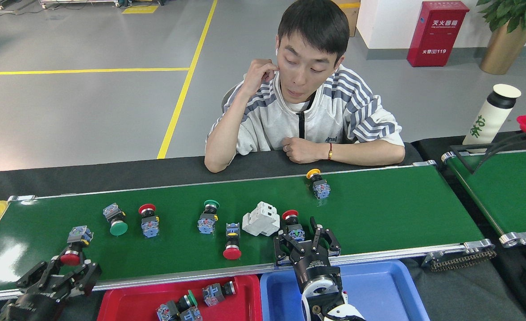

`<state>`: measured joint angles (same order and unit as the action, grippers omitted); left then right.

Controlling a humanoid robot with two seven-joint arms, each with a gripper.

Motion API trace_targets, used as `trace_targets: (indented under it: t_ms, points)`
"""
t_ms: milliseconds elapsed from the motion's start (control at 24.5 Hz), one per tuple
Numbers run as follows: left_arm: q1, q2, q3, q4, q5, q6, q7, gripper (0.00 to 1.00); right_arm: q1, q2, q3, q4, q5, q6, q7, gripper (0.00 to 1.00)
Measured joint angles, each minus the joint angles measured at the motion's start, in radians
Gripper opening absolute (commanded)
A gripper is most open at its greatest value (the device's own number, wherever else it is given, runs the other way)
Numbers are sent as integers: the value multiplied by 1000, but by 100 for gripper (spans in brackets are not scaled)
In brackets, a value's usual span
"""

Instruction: Pick switch part from conveyor to tray

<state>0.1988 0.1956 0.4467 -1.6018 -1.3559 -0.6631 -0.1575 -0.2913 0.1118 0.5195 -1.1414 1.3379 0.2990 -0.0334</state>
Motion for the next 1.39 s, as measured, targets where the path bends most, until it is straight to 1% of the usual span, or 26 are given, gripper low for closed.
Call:
trace_targets:
  t_ms: [82,163,204,245,285,326,367,408,449,489,530,571,612,775,856,938,1020,1060,1142,1264,1387]
  points:
    - [78,-1,-4,-88,8,-71,-2,6,-1,-5,2,-5,-3,-23,2,4]
    - [123,-11,-32,-144,7,-98,-1,7,3,-10,2,-27,-4,-55,3,2]
    - [132,-12,-65,-155,3,-105,-1,9,12,-15,2,-55,-4,-89,3,2]
    - [138,-10,-116,-158,-6,-109,-1,13,29,-26,2,-94,-4,-124,3,2]
    - [140,-9,-157,-159,-16,-114,-1,25,52,-43,3,-138,-4,-166,3,2]
    - [141,-10,-192,-159,-26,-117,-1,44,78,-63,3,-180,-4,-209,3,2]
    - [141,-14,-216,-160,-32,-119,-1,85,104,-83,4,-227,-3,-257,3,2]
    - [141,-25,-226,-160,-34,-119,-1,100,130,-100,8,-270,-1,-311,4,2]
    - [141,-48,-227,-160,-34,-119,0,100,147,-107,19,-300,3,-360,4,2]
    - [140,-72,-227,-161,-34,-119,1,100,155,-107,39,-320,7,-417,5,12]
    - [138,-94,-227,-161,-34,-119,2,100,156,-107,68,-330,12,-455,5,46]
    - [137,-109,-217,-161,-34,-119,3,100,156,-106,99,-333,21,-485,5,93]
    - [137,-119,-191,-161,-34,-119,3,100,156,-105,135,-334,33,-512,7,99]
    - [137,-176,-6,-161,-34,-119,5,100,156,-101,248,-333,51,-558,11,100]
    - [133,-192,84,-160,-34,-119,6,100,156,-101,272,-330,52,-571,11,100]
    - [131,-191,130,-155,-36,-41,8,100,156,-101,274,-331,52,-575,11,100]
    - [129,-188,136,-141,-36,56,6,100,156,-99,266,-341,49,-580,9,100]
    - [124,-186,136,-133,-37,100,4,100,158,-99,241,-358,45,-578,7,100]
    - [102,-174,137,-115,-38,164,-12,100,191,-99,117,-393,40,-554,2,100]
    - [30,-156,137,-89,-38,207,-46,100,311,-96,-111,-445,37,-510,-6,100]
    - [-23,-148,133,-43,-52,218,-69,100,411,-83,-308,-498,35,-455,-39,100]
